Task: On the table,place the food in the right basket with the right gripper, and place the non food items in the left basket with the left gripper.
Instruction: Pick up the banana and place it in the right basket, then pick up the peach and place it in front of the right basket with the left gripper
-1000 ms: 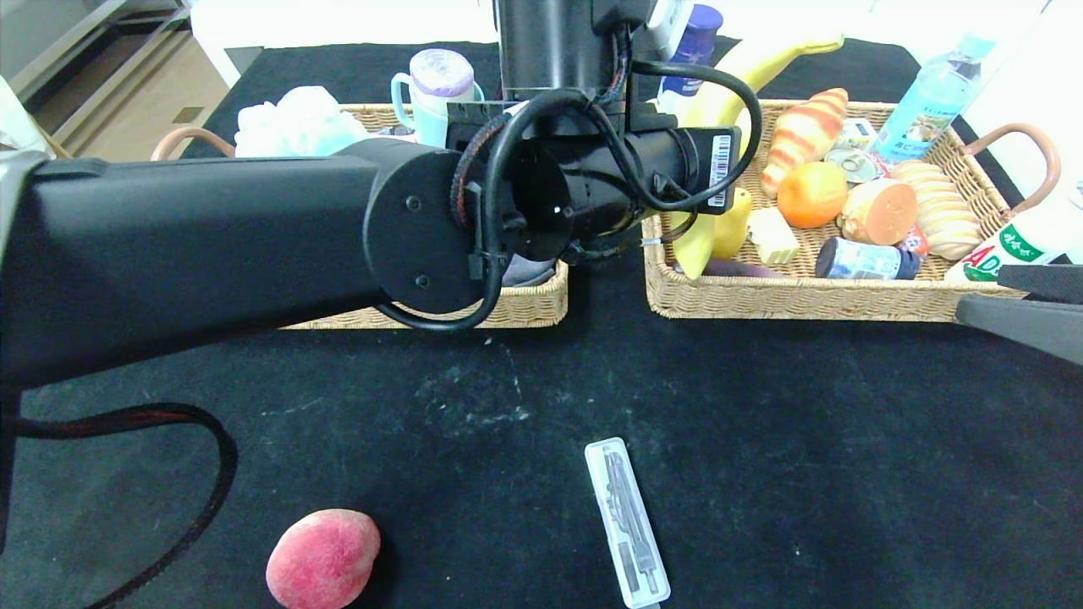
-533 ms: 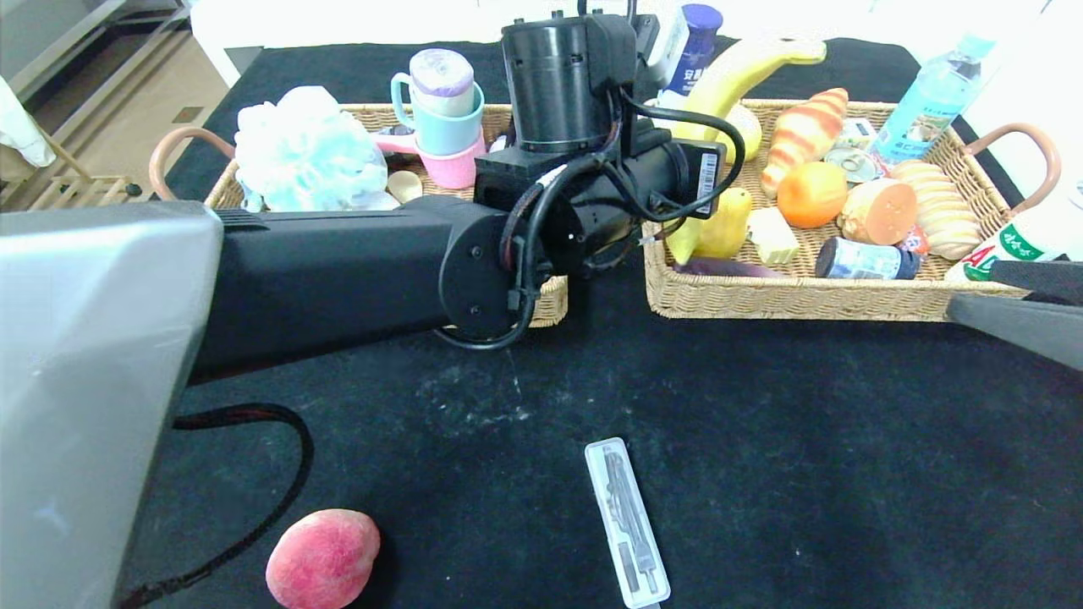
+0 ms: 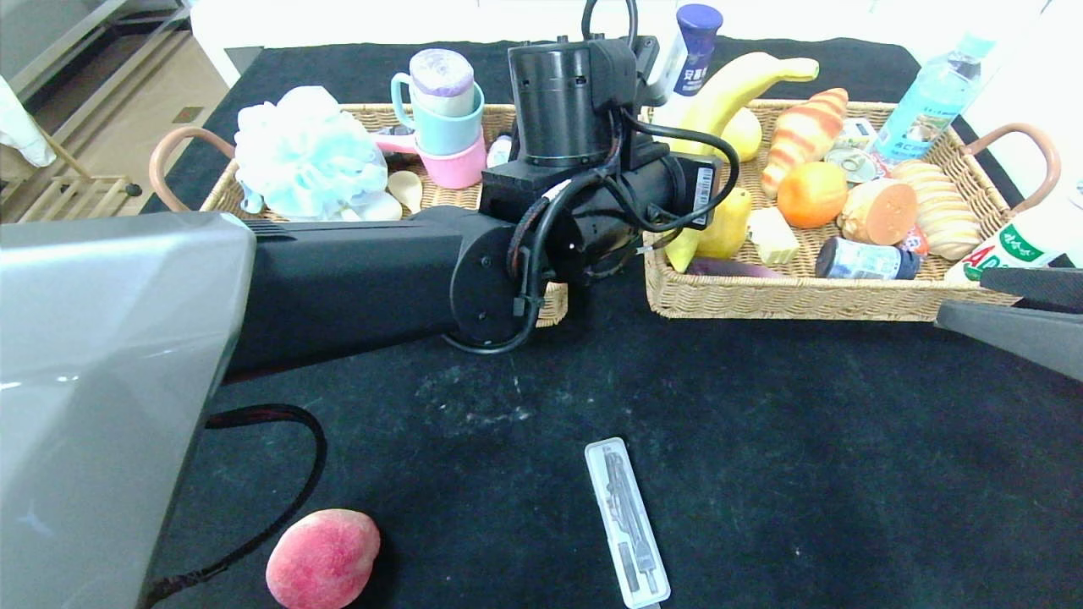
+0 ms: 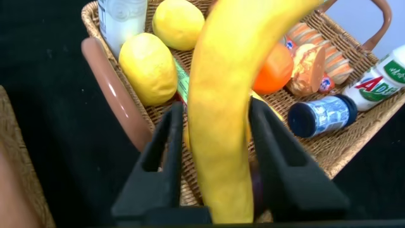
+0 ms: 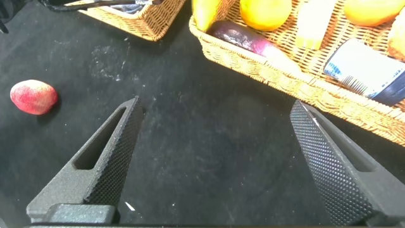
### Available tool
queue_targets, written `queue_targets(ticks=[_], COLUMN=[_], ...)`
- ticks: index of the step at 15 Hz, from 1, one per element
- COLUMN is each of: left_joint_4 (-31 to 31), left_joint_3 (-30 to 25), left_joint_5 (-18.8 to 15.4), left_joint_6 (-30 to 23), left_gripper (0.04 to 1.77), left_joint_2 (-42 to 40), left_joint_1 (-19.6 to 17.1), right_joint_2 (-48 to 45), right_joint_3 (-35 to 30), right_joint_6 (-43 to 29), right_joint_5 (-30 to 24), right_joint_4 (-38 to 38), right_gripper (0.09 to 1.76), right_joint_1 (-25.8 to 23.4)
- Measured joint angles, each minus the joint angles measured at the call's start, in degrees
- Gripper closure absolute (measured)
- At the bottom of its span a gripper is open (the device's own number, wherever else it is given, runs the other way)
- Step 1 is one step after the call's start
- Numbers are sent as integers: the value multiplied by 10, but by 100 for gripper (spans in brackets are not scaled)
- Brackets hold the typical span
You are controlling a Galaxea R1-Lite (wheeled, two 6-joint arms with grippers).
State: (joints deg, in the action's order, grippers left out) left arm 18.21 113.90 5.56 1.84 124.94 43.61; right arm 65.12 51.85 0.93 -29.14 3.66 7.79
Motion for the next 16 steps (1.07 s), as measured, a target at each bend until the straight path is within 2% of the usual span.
queue_targets(ticks=[3, 6, 11, 16], left_joint_4=[-5, -7, -14, -92], left_joint_3=[0, 0, -1, -5], left_joint_5=[0, 0, 1, 0], left_joint_6=[0, 0, 0, 0], left_gripper=[71, 51, 32, 21], left_joint_2=[-1, -2, -8, -46], left_joint_1=[0, 0, 0, 1], right_joint_2=[2, 3, 3, 2], right_joint_3=[0, 0, 1, 2], right_joint_6=[0, 0, 0, 0], right_joint_5=[0, 0, 1, 1], right_joint_4=[0, 0, 1, 1], right_gripper=[14, 14, 14, 14], right_joint_1=[0, 0, -1, -2])
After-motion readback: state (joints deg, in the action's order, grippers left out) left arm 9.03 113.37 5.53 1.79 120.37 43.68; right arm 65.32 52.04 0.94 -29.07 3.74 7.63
